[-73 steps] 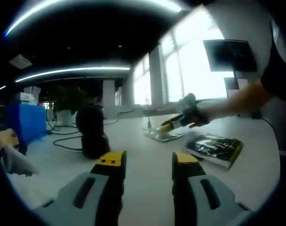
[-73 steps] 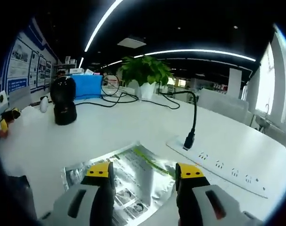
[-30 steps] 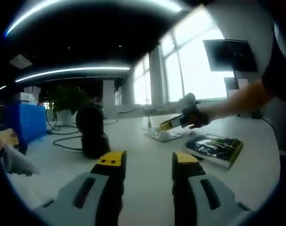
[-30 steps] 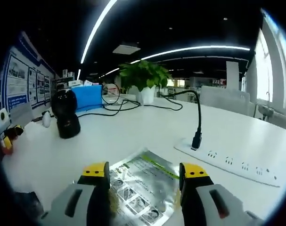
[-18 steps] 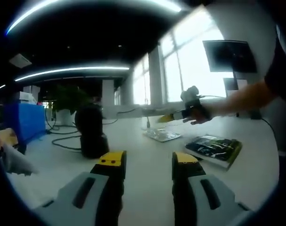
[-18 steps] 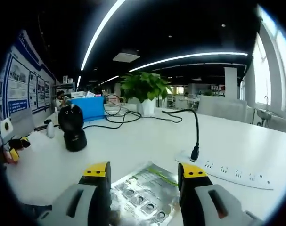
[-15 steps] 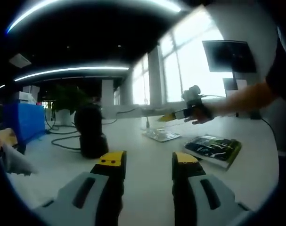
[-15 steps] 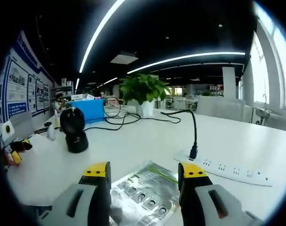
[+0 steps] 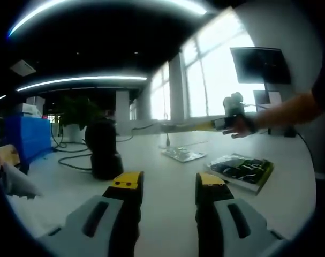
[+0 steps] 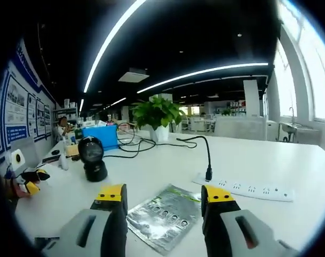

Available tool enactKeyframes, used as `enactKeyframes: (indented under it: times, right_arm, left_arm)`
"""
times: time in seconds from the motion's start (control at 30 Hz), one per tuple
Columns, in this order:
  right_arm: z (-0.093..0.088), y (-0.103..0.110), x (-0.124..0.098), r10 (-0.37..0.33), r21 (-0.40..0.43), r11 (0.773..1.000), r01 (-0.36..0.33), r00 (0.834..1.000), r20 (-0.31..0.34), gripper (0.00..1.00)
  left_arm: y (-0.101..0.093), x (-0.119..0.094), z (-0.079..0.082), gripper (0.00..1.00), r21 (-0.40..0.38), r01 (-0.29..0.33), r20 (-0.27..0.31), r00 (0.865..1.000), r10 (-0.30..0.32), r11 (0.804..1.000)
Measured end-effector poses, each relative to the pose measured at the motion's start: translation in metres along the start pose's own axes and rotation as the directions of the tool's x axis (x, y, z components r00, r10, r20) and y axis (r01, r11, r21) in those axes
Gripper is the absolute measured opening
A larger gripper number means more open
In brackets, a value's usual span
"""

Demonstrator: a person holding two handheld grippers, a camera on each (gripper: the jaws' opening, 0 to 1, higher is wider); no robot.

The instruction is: Clip sheet goods on table flip sheet goods clip sheet goods scan sheet goods put sheet goods back to table

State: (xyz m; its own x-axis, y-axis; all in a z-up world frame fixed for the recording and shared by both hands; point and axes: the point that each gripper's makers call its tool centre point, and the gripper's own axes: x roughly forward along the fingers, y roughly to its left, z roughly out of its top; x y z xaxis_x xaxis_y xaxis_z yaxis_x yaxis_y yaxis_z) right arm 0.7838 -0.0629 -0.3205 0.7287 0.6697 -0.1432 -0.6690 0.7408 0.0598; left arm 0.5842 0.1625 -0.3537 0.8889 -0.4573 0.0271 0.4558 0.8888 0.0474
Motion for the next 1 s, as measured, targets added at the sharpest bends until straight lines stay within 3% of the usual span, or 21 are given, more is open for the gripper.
enactKeyframes:
  times: [0.33,0.6,0.83,1.0]
  right_arm:
    - [0.011,0.015,-0.039,-0.005,0.002,1.0,0.005,0.999,0.048,0.5]
    - [0.011,0.013,-0.064,-0.035,0.005,0.999,0.035,0.996,0.082,0.48]
    - [0.011,0.03,-0.097,-0.03,-0.061,0.997,0.038,0.993,0.116,0.48]
    - [0.007,0.035,-0.116,-0.037,-0.054,0.998,0.045,0.991,0.129,0.48]
  left_arm:
    - [-0.001,0.0,0.001,0.31,-0.005,0.007,0.005,1.0,-0.007,1.0]
    - [0.0,-0.001,0.003,0.31,-0.016,0.002,0.014,1.0,-0.002,1.0]
    - [0.001,0.0,0.002,0.31,-0.033,-0.004,0.017,1.0,0.004,0.999]
    - [-0.001,-0.001,0.002,0.31,-0.021,-0.003,0.012,1.0,0.003,1.0]
